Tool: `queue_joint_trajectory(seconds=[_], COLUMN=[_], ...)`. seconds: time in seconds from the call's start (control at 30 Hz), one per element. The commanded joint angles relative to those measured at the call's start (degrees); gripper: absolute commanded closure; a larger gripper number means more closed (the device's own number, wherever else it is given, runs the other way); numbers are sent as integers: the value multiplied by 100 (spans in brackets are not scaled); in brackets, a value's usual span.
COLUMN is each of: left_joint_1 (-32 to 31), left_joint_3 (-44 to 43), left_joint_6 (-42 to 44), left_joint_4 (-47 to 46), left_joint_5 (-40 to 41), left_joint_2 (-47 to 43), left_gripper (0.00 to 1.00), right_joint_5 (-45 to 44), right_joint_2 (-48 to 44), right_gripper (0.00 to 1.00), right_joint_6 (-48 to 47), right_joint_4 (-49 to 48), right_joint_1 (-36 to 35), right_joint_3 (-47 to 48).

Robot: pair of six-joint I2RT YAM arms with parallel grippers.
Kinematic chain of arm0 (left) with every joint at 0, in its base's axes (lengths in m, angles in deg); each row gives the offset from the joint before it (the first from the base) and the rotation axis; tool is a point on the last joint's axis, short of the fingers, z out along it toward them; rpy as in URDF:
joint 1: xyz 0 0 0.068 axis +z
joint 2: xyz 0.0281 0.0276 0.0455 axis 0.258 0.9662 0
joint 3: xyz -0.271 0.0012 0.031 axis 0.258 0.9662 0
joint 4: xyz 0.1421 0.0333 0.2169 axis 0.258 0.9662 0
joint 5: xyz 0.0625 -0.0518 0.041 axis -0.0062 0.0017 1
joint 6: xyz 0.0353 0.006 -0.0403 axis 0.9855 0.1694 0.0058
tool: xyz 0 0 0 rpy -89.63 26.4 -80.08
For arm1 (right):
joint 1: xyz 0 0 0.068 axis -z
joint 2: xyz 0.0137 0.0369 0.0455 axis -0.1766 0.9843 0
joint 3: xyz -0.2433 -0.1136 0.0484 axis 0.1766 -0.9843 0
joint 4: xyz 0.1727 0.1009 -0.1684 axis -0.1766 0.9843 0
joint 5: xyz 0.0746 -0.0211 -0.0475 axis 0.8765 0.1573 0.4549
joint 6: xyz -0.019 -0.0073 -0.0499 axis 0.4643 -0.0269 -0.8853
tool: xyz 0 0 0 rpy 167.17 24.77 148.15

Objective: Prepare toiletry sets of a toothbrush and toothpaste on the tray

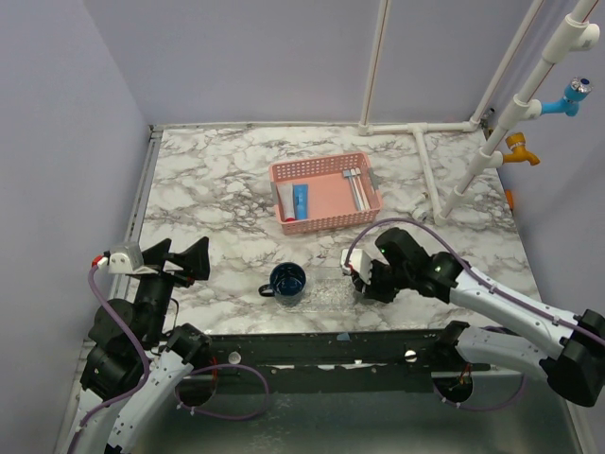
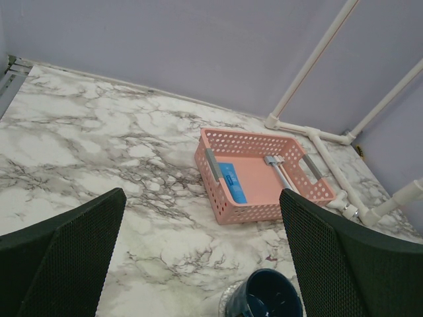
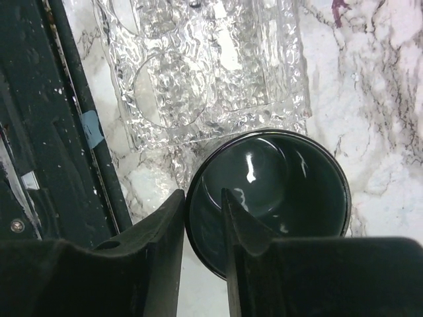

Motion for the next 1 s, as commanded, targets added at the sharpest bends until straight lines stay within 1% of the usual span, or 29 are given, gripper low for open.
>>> queue_joint_trajectory(seconds=[0.0,0.23,0.43,0.5,0.57,0.67,0.73,0.77,0.9,0.97], left_joint_1=[34,34,33,33,33,33,35,33,38,33], left_joint_3=[31,26,31,31,29,40,48,49,49,44], left_joint_6=[17,17,17,16,11,0,0,0,17,28], left_joint_4=[-92,-83,-82,-74,-74,-74,-84,-78,-75,-65], left_joint_5=[-92,-75,-69,-67,-66,-19,-7,-3,-19,-25], left_joint_2=[11,34,58,70,63,60,65,72,149,202], left_gripper=[1,1,1,1,1,1,1,1,1,1], right_joint_5=[-194,-470,-1444,-1699,-2180,-2891,-3337,-3528,-3889,-3941], right_joint_2=[-144,-252,98,304,621,1163,1517,1721,2348,2631], right_gripper=[68,64,64,63,62,59,55,55,54,49], right_joint_6=[-74,86,833,1067,1357,1909,2245,2397,2647,2827], right_joint_4=[279,380,26,-61,-94,-33,-15,-13,-101,-168], right_joint_1=[-48,-47,-42,-43,-42,-38,-37,-41,-28,-28], right_joint_3=[430,1170,1883,2128,2390,2934,3228,3369,3796,4027])
